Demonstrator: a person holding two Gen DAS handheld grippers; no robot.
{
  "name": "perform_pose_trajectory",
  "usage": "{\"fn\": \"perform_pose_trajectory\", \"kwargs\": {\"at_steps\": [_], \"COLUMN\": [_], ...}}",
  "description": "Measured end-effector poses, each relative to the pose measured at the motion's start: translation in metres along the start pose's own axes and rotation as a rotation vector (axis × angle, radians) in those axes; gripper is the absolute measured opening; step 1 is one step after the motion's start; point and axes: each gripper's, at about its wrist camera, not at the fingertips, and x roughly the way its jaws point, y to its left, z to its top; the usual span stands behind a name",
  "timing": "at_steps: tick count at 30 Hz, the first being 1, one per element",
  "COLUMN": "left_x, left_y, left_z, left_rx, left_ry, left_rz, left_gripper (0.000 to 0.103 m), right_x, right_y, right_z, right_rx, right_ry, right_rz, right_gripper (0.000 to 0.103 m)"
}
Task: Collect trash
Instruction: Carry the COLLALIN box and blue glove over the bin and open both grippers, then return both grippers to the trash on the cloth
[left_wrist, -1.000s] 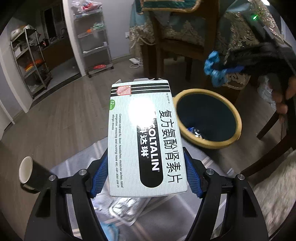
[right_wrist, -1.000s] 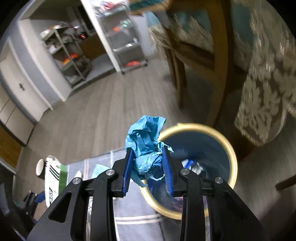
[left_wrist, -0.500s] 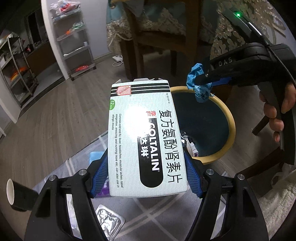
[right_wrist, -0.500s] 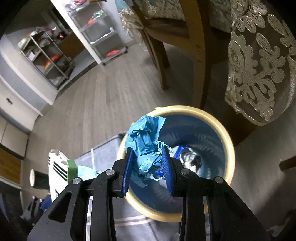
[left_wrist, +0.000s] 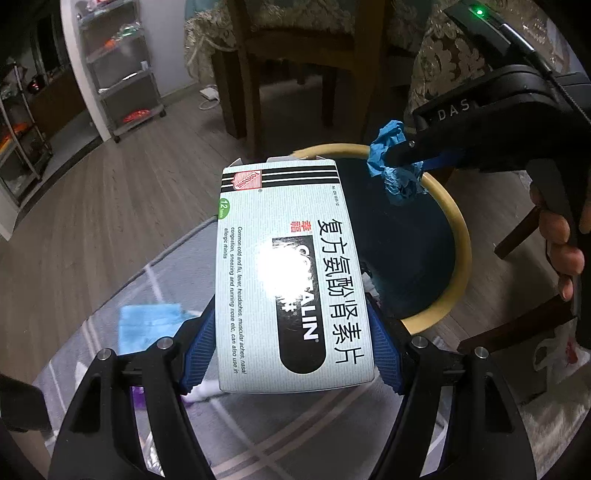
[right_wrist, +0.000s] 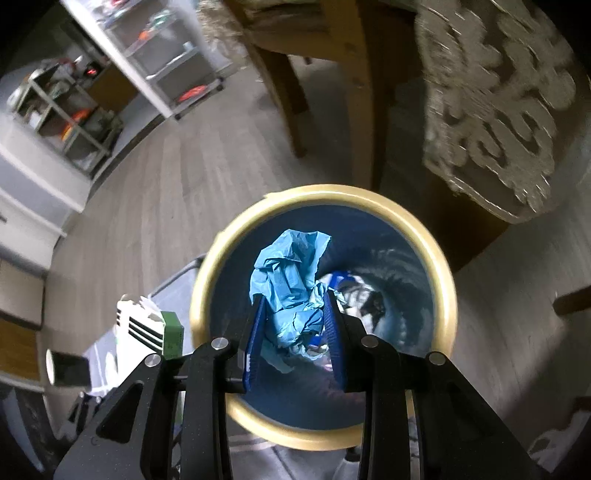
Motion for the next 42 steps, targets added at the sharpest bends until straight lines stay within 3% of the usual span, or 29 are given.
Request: {"fn": "perform_pose_trajectory", "kwargs": {"at_steps": [3, 12, 13, 20, 22, 27, 33, 42], "left_x": [0.013, 0.036, 0.036, 0.023, 0.020, 0.005, -0.024, -0.100], "left_y": [-0.005, -0.022, -0.021, 0.000, 0.005, 0.015, 0.030, 0.071], "left_z": [0.010, 0.029, 0.028, 0.022, 0.020, 0.017, 0.006, -0.035], "left_rx": [-0.004, 0.046, 0.040, -0.065, -0.075, -0.073, -0.088, -0.112], "left_ry": [0.031, 0.068, 0.068, 0.033, 0.028, 0.001, -0.038, -0.084], "left_rz": [-0.008, 0.015, 0.014, -0.010, -0.005, 0.022, 0.055, 0.120], "left_gripper": [0.072, 0.075, 0.081, 0.082, 0.082, 0.082, 0.083, 0.087], "right_x": [0.004, 0.008, 0.009, 0.010, 0.010, 0.000, -0.018, -0.048], "right_y": [-0.012, -0.016, -0.017, -0.007, -0.005, 0.002, 0.011, 0.057], "right_z": [-0.001, 0.001, 0.000, 0.002, 0.002, 0.007, -0.002, -0.032], "right_rx": [0.078, 0.083, 0.084, 0.066, 0.058, 0.033, 0.004, -0.077], "right_ry": [0.014, 0.020, 0.022, 0.024, 0.019, -0.023, -0.077, -0.133], "right_rz": [0.031, 0.013, 0.014, 0.014, 0.011, 0.001, 0.001, 0.068], "right_gripper": [0.033, 0.033, 0.033, 0.034, 0.038, 0.070, 0.093, 0.096]}}
